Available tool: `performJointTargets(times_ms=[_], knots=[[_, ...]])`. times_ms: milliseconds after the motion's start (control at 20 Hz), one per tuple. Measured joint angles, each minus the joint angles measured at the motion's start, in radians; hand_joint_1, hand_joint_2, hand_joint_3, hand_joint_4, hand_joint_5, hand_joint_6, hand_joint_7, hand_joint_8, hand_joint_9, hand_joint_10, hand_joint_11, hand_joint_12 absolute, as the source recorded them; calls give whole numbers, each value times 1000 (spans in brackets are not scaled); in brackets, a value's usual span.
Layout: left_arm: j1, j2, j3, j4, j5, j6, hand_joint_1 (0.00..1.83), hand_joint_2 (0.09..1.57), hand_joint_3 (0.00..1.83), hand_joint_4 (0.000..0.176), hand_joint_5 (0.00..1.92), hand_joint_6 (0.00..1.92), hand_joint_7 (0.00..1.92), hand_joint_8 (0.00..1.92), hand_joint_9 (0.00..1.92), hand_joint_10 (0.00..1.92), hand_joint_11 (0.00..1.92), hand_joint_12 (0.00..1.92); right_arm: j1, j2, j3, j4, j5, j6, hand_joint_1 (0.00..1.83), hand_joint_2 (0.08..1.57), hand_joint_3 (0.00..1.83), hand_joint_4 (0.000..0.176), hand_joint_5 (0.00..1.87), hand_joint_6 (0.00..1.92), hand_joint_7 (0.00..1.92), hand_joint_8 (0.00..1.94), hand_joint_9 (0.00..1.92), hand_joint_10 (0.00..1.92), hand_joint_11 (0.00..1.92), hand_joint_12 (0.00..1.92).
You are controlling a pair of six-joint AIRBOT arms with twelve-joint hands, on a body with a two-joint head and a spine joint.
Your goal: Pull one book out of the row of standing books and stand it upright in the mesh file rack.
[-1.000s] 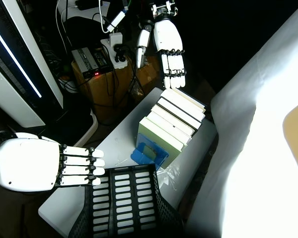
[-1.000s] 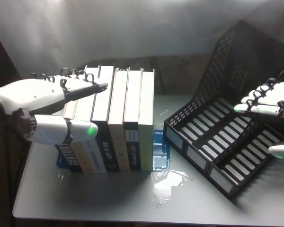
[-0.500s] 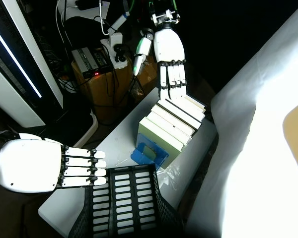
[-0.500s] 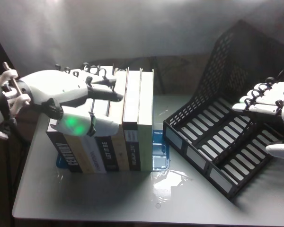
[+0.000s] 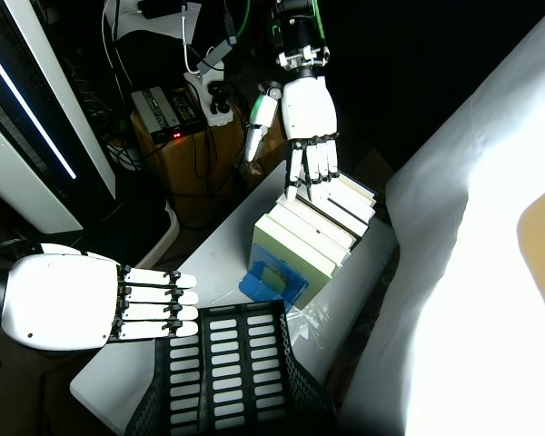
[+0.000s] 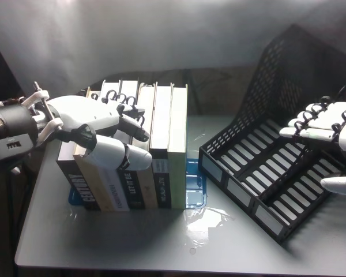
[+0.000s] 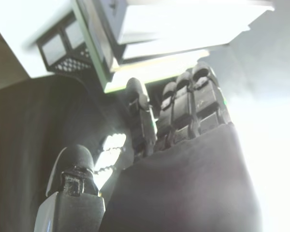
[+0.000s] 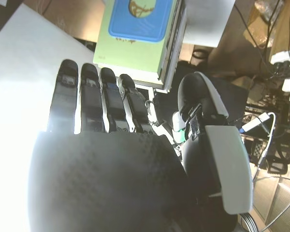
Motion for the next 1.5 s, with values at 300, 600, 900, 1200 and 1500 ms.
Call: performJointTargets(times_ms=[300,600,900,1200,1500], knots=[[-21,-23,22,-12,77,0,22,1216,0,27,505,43,0,0,0,0,0,0,-7,-3,3,10,9,0,241,1378,0,0,0,0,0,0,0,0,0,0],[-40,-35,21,34,114,-4,15,1209,0,36,499,12,0,0,0,0,0,0,-16,-3,5,27,15,0,240,1378,0,0,0,0,0,0,0,0,0,0],[-40,-10,-50,181,151,-3,17,1184,0,20,514,7,0,0,0,0,0,0,-28,-3,5,39,21,0,202,1378,0,0,0,0,0,0,0,0,0,0],[-43,29,-130,312,176,-1,0,1166,0,8,493,14,0,0,0,0,0,0,-36,-4,5,53,26,0,240,1372,0,0,0,0,0,0,0,0,0,0],[-9,72,-192,322,149,-2,0,1173,0,0,510,30,0,0,0,0,0,0,-40,-10,5,58,22,0,248,1372,0,0,0,0,0,0,0,0,0,0]])
